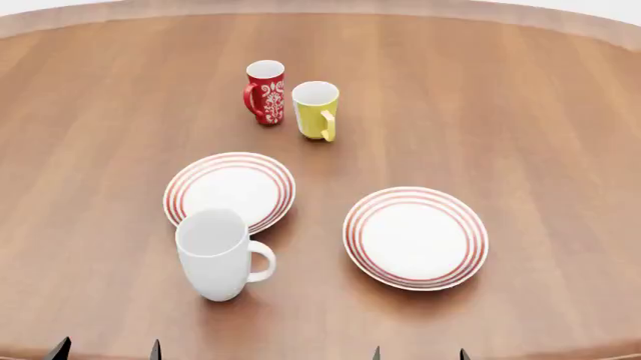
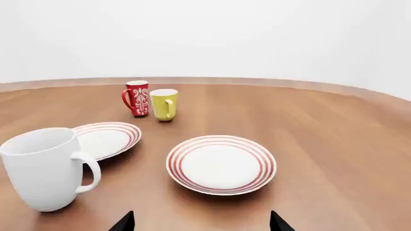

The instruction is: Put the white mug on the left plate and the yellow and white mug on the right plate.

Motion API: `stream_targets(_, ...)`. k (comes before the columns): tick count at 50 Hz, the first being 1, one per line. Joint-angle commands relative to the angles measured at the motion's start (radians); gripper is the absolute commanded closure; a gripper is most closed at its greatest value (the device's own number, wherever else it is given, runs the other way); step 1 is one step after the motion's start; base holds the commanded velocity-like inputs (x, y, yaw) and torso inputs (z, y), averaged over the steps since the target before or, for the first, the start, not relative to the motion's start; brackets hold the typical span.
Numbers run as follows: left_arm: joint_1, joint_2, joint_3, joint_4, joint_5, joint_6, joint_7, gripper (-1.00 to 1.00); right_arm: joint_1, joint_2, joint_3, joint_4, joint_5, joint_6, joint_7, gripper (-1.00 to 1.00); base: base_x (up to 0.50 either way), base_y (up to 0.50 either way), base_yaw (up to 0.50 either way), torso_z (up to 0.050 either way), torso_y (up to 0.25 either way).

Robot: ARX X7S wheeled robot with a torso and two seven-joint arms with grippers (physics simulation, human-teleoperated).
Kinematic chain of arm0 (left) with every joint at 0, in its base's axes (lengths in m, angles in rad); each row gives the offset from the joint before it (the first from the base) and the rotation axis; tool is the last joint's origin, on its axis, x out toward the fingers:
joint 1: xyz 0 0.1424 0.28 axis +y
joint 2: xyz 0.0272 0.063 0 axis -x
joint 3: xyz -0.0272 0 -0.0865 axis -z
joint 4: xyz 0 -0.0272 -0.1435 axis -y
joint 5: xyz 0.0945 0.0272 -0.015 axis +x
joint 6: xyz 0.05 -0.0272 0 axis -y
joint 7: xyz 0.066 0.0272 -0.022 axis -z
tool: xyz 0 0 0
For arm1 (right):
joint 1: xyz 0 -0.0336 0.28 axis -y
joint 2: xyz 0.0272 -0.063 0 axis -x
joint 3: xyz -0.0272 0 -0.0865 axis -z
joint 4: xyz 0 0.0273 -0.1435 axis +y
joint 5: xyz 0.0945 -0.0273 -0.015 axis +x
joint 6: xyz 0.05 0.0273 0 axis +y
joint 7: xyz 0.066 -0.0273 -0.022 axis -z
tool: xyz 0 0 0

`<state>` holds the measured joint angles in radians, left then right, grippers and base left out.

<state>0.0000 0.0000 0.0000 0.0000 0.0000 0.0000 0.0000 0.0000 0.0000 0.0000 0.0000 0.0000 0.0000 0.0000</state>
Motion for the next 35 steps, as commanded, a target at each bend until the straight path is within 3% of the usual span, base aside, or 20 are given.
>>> stream_targets(1,-0.001,-0.015,0.018,0.005,-0.019,-0.002,-0.018,-1.0,0.004,0.016,-0.018,-0.001,0.019,0.006,0.018,-1.0,0.0,0.0,0.0,0.0,0.0)
stream_targets(3,0.001,-0.027,0.042,0.004,0.024,0.011,-0.052,-1.0,-0.001,0.023,-0.023,-0.007,0.031,-0.006,0.034,-1.0,0.0,0.0,0.0,0.0,0.0)
stream_targets(6,0.043,-0.035,0.023,0.079,-0.113,0.027,0.002,-1.0,-0.014,0.03,-0.02,-0.024,0.053,-0.03,0.053,-1.0,0.0,0.0,0.0,0.0,0.0)
stream_targets(8,0.045,-0.044,0.035,0.081,-0.076,0.025,-0.027,-1.0,-0.019,0.038,-0.026,-0.026,0.05,-0.045,0.064,-1.0,0.0,0.0,0.0,0.0,0.0)
stream_targets(35,0.064,-0.091,0.095,0.105,-0.072,0.019,-0.082,-1.0,-0.041,0.088,-0.095,-0.058,0.048,-0.045,0.117,-1.0,0.0,0.0,0.5,0.0,0.0)
